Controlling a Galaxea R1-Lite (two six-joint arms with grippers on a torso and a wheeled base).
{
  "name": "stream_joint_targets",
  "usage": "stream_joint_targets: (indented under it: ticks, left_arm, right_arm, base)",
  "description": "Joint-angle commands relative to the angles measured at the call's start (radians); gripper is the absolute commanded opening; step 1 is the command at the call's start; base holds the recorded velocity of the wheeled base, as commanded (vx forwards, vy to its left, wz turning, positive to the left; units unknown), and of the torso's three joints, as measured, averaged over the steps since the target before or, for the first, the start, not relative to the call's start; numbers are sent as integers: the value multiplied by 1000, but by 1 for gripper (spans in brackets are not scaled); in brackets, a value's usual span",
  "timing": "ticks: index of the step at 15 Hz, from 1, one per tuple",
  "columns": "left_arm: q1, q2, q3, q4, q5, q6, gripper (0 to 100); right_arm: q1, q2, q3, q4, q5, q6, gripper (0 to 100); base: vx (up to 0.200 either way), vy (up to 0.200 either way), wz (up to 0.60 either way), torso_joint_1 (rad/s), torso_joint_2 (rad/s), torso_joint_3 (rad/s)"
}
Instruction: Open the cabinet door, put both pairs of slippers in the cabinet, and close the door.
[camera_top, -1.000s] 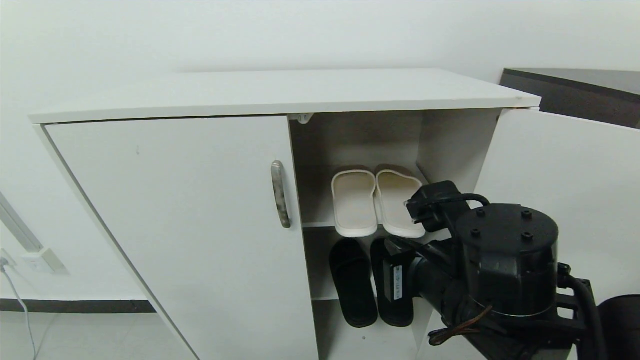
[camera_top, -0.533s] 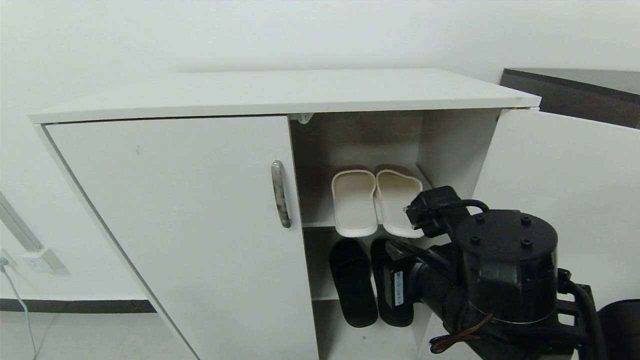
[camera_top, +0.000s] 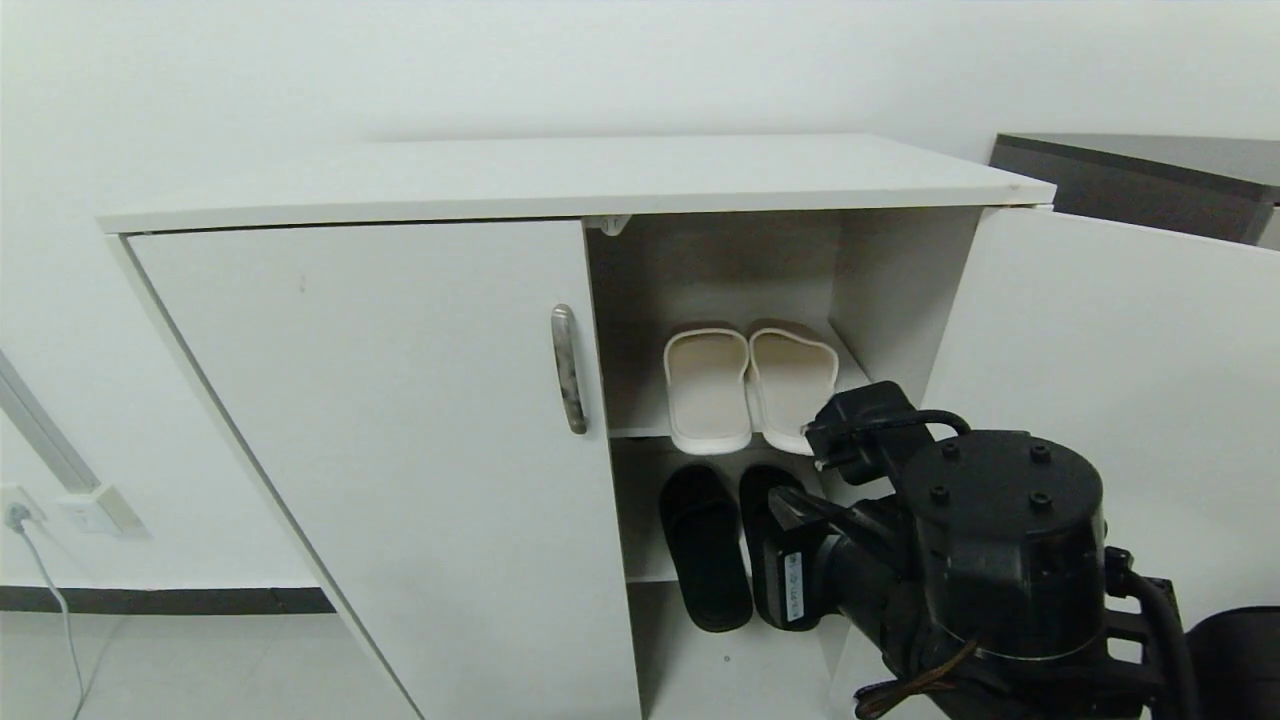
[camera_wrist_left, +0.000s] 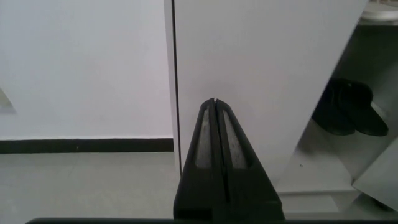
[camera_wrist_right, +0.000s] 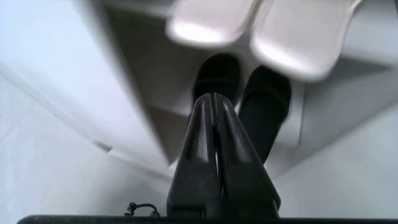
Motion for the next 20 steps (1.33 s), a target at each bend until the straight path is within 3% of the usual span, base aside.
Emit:
stream_joint_targets:
  ticks: [1,12,20]
  left_arm:
    - [0,1,0,0,1,0,0]
    - [0,1,0,0,2,0,0]
    - [0,1,1,0,5,0,0]
  right_arm:
    - [0,12,1,0,1,0,0]
    - [-13,28,23,0,1,-2,0]
    - [-13,28,38,-2,1,-2,0]
  base:
    - [-200,0,0,2,-7,2]
    - [-200,0,0,2,3,2]
    - [0,0,0,0,0,0]
